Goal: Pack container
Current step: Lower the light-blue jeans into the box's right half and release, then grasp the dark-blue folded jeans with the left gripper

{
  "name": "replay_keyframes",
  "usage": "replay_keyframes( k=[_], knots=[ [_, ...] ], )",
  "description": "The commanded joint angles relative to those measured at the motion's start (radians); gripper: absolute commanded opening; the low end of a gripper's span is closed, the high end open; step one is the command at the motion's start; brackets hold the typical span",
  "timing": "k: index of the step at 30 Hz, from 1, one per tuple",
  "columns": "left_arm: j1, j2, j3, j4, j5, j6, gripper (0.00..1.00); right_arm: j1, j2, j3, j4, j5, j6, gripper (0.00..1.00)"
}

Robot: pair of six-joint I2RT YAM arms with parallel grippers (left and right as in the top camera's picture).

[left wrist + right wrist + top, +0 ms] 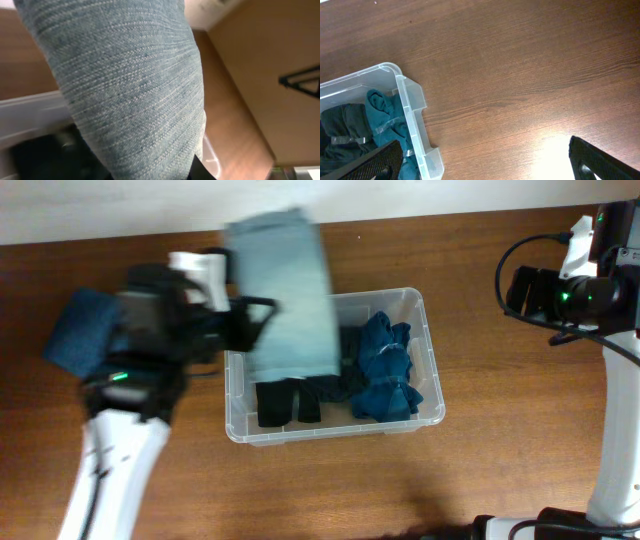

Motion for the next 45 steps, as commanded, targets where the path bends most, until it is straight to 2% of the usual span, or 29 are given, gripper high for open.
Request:
replay_keyframes(
  k=[1, 5, 10, 16, 21, 22, 23, 24, 25, 29, 35, 38, 42, 45],
  knots=[
    [-0.157, 0.081, 0.031, 0.072, -0.134, -0.127, 0.01, 0.001, -0.01, 0.015, 0.0, -0.002, 0.008, 0.98],
    [-0.298, 0.196, 0.031, 0.15, -0.207, -0.244, 0.01, 0.001, -0.009, 0.015, 0.0, -0.002, 0.008, 0.98],
    [-0.377, 0.274, 0.031, 0.164, -0.288, -0.417, 0.01, 0.001, -0.009, 0.01, 0.0, -0.002, 0.008, 0.98],
    [-0.425, 0.346, 0.031, 0.157, -0.281, -0.436, 0.01, 0.001, -0.009, 0.004, 0.002, -0.002, 0.008, 0.98],
    [-0.434, 0.385, 0.031, 0.087, -0.282, -0.435, 0.01, 0.001, -0.009, 0.004, 0.004, -0.002, 0.008, 0.98],
    [-0.434, 0.386, 0.031, 0.07, -0.282, -0.435, 0.04, 0.001, -0.009, 0.004, 0.004, -0.002, 0.008, 0.98],
    [-0.432, 0.386, 0.031, 0.027, -0.301, -0.434, 0.51, 0.001, -0.009, 0.004, 0.004, -0.002, 0.008, 0.98],
    [-0.431, 0.386, 0.031, 0.005, -0.322, -0.433, 0.79, 0.001, -0.009, 0.004, 0.004, -0.002, 0.008, 0.98],
    [-0.423, 0.386, 0.031, -0.026, -0.358, -0.42, 0.99, 0.001, -0.009, 0.004, 0.004, -0.002, 0.008, 0.98],
    [-0.381, 0.379, 0.031, -0.082, -0.454, -0.353, 0.99, 0.001, -0.009, 0.004, 0.004, -0.002, 0.008, 0.98],
    [-0.298, 0.27, 0.037, -0.108, -0.788, -0.163, 0.99, 0.001, -0.009, 0.004, 0.004, -0.002, 0.008, 0.98],
    [-0.222, 0.172, 0.051, -0.099, -0.887, -0.081, 0.99, 0.001, -0.009, 0.004, 0.004, -0.002, 0.008, 0.98],
    [0.027, 0.046, 0.055, -0.102, -0.863, -0.067, 0.99, 0.001, -0.009, 0.004, 0.004, -0.002, 0.008, 0.98],
    [0.252, 0.041, 0.055, -0.12, -0.751, -0.068, 0.99, 0.001, -0.009, -0.002, 0.004, -0.002, 0.008, 0.98]
  ],
)
